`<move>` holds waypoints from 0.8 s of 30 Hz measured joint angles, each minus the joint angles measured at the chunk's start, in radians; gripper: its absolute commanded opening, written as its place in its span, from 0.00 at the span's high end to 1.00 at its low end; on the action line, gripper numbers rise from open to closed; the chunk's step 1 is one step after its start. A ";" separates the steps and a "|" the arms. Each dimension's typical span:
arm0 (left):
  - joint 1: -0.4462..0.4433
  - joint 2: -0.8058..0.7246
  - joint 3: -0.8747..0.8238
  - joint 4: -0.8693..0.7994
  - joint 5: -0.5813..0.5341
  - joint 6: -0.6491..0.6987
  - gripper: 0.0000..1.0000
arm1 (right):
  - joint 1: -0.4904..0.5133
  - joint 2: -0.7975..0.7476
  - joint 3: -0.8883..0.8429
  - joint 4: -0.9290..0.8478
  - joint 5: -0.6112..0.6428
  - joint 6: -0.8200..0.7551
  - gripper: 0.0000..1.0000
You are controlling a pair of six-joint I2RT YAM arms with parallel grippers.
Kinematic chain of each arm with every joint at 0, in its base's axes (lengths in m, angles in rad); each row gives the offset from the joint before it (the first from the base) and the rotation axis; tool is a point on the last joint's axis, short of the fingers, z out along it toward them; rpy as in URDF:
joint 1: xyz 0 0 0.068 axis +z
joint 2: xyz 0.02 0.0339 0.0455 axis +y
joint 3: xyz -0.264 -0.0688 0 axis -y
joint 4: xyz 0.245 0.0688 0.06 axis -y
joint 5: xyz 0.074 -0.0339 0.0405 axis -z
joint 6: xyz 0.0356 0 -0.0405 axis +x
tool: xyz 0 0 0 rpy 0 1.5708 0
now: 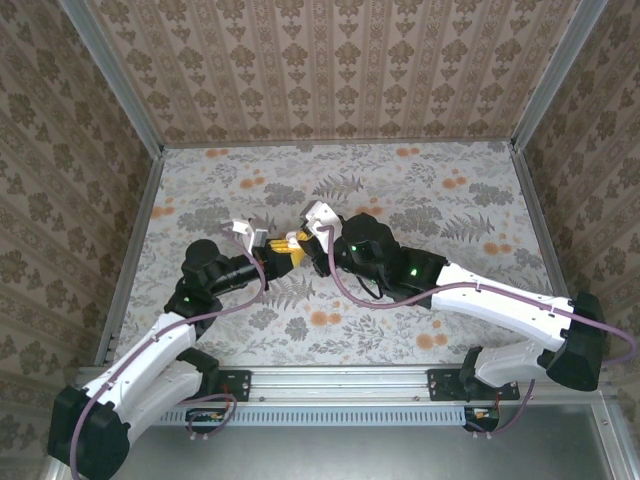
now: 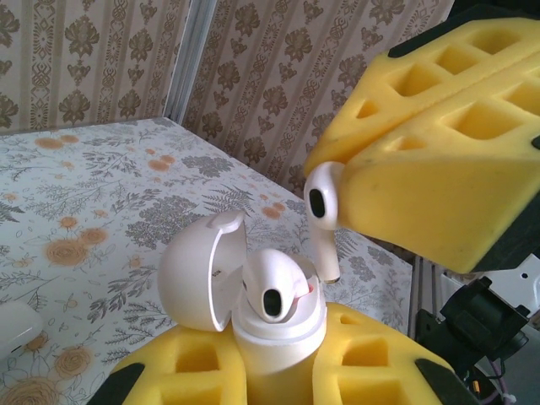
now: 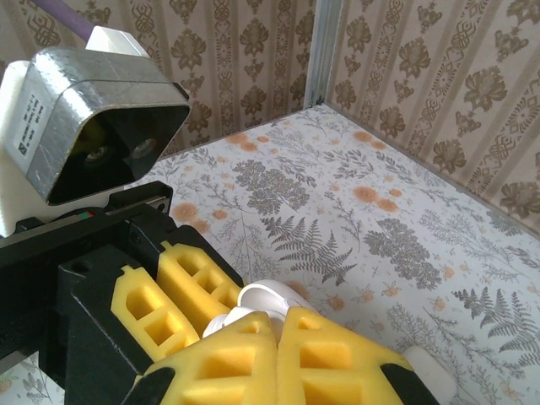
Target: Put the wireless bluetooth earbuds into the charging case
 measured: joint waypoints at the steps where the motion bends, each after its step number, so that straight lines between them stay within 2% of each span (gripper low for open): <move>1: 0.000 0.000 0.000 0.000 0.000 0.000 1.00 | 0.000 0.000 0.000 0.000 0.003 0.002 0.96; 10: -0.002 0.004 0.000 0.000 -0.003 0.000 1.00 | 0.000 0.000 0.010 -0.012 0.053 -0.002 0.95; 24: -0.008 0.013 0.012 -0.003 -0.002 0.000 1.00 | -0.001 0.040 0.016 -0.003 0.052 0.009 0.96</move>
